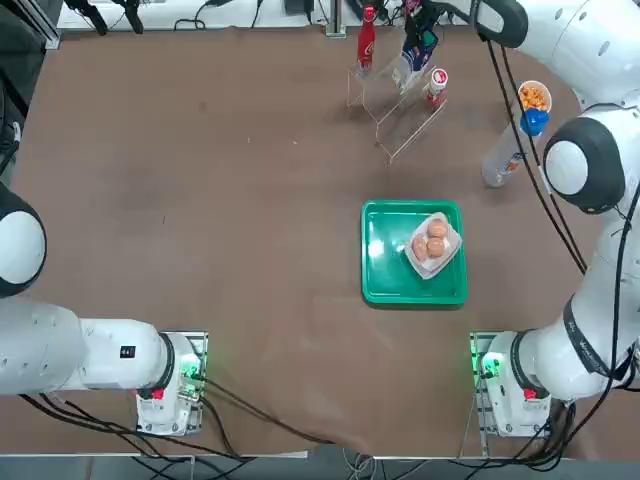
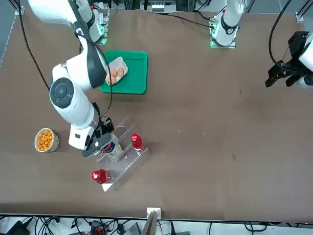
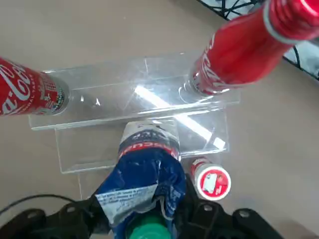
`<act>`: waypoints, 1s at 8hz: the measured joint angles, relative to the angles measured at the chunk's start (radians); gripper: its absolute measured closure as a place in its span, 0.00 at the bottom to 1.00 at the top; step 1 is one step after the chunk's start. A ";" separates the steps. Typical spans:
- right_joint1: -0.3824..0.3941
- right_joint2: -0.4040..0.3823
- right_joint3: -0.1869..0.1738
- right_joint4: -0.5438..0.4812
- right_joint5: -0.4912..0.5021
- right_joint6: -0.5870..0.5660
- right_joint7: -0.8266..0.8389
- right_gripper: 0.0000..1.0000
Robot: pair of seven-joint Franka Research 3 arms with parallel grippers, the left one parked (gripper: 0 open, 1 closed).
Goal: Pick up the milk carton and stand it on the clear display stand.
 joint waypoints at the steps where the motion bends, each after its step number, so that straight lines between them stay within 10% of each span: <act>1: 0.006 0.002 0.000 0.001 -0.008 0.005 0.003 0.33; 4: 0.011 0.011 -0.002 0.002 -0.013 0.012 0.006 0.03; 8: 0.012 0.012 -0.008 0.045 -0.014 0.018 0.008 0.00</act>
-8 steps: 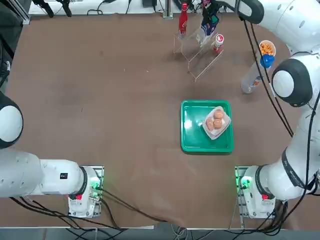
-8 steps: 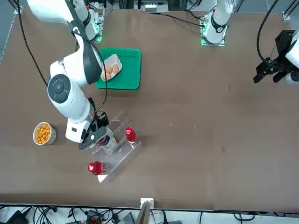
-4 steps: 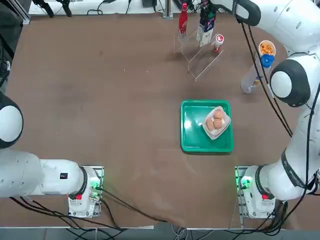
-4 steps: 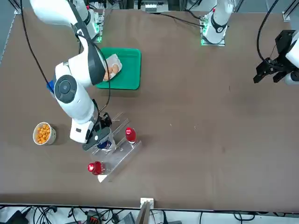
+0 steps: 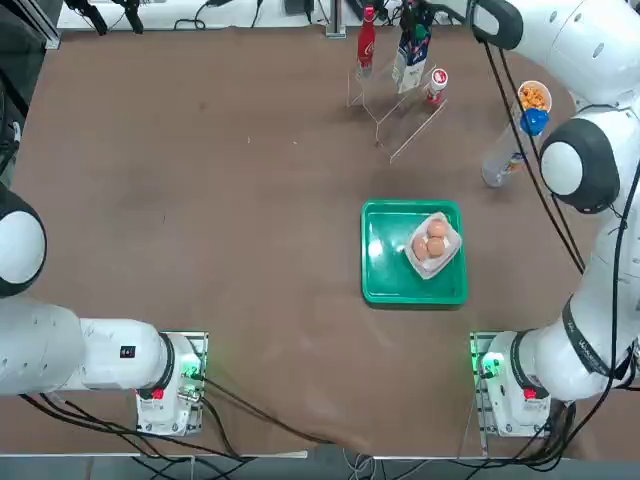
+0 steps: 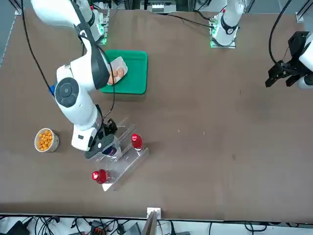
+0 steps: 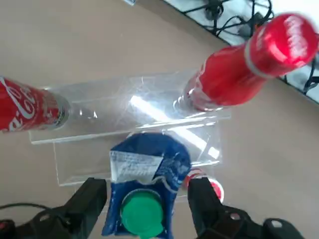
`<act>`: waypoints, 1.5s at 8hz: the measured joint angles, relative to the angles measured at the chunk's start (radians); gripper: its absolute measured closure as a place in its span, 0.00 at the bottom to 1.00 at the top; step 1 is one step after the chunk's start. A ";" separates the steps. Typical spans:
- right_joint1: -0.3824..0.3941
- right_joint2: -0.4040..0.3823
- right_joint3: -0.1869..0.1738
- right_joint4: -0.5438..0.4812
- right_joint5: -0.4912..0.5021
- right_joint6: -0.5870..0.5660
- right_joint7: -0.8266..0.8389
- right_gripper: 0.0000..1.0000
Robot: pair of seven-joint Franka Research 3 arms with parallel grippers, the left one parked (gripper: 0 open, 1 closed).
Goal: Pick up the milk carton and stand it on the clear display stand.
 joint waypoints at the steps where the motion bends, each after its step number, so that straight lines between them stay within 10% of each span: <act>1: 0.000 0.000 -0.002 0.016 0.000 0.000 0.001 0.00; 6: -0.002 -0.005 -0.008 0.085 0.000 -0.107 0.035 0.00; 12: -0.174 -0.214 -0.020 0.110 0.035 -0.422 0.095 0.02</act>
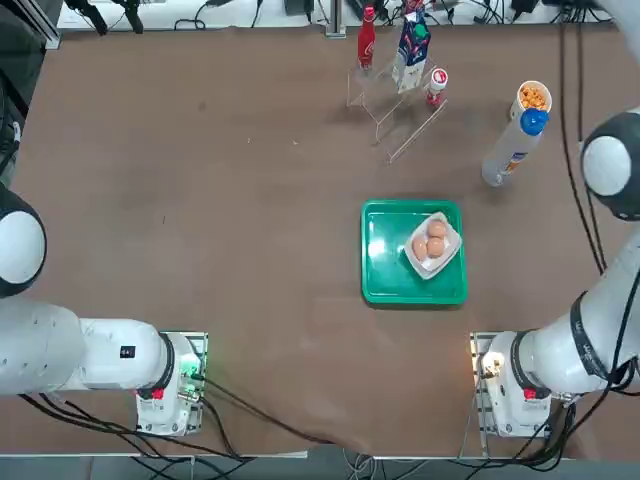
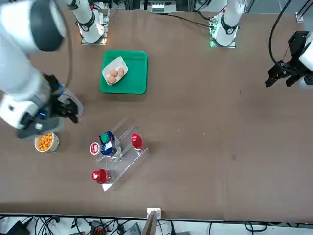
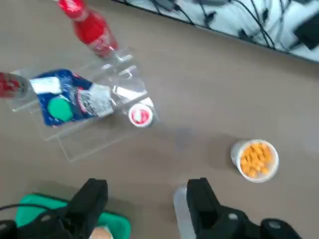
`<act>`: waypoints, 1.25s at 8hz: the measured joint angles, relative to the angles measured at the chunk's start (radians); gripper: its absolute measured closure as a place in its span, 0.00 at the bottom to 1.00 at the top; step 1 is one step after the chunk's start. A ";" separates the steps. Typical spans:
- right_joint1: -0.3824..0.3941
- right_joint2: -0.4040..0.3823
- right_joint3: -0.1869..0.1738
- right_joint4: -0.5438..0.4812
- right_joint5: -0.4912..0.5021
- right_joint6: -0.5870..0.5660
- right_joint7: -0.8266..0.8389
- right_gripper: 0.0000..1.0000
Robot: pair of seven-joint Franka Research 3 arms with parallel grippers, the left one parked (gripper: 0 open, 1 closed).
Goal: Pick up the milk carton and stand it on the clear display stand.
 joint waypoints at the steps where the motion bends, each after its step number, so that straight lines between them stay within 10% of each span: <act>1: -0.032 -0.039 0.000 -0.034 0.006 -0.019 0.000 0.00; 10: -0.220 -0.449 -0.001 -0.640 0.075 0.124 0.012 0.00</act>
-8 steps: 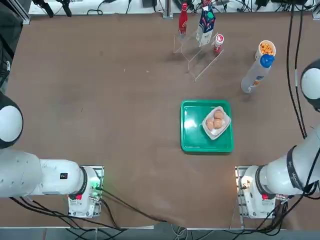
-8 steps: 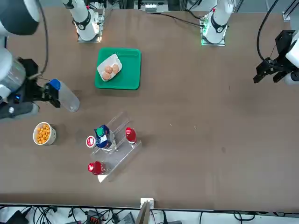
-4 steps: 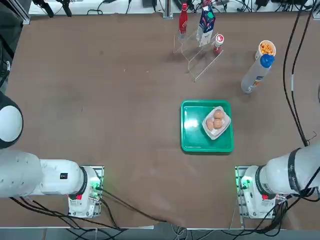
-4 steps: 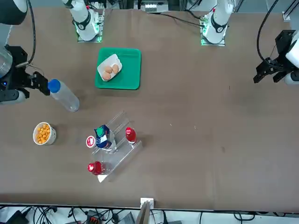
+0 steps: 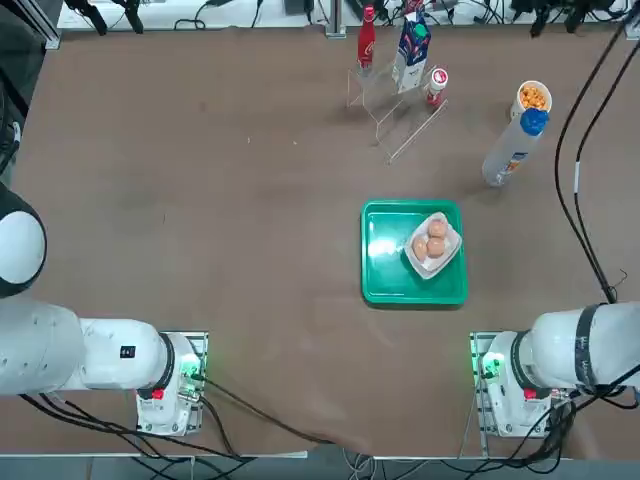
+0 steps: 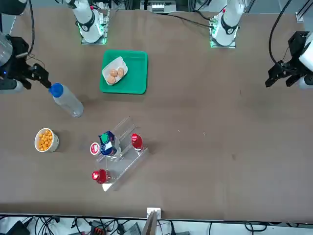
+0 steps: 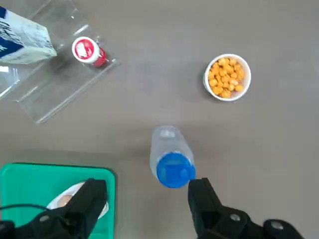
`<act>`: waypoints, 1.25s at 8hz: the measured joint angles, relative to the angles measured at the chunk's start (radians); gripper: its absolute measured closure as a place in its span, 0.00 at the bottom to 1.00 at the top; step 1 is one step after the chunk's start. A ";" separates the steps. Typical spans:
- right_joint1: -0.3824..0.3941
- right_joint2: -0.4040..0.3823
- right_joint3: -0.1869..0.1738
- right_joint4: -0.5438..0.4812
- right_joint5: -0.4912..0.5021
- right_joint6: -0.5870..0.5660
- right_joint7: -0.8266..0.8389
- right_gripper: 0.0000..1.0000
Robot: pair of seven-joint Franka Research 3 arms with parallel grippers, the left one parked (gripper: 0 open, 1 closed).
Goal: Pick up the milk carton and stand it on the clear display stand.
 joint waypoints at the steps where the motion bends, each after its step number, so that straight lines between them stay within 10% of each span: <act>1: -0.013 -0.020 -0.002 -0.021 0.003 -0.001 0.000 0.00; 6: -0.021 -0.044 -0.105 0.001 0.074 -0.030 -0.002 0.00; 10: 0.000 -0.046 -0.111 0.007 0.077 -0.030 -0.001 0.00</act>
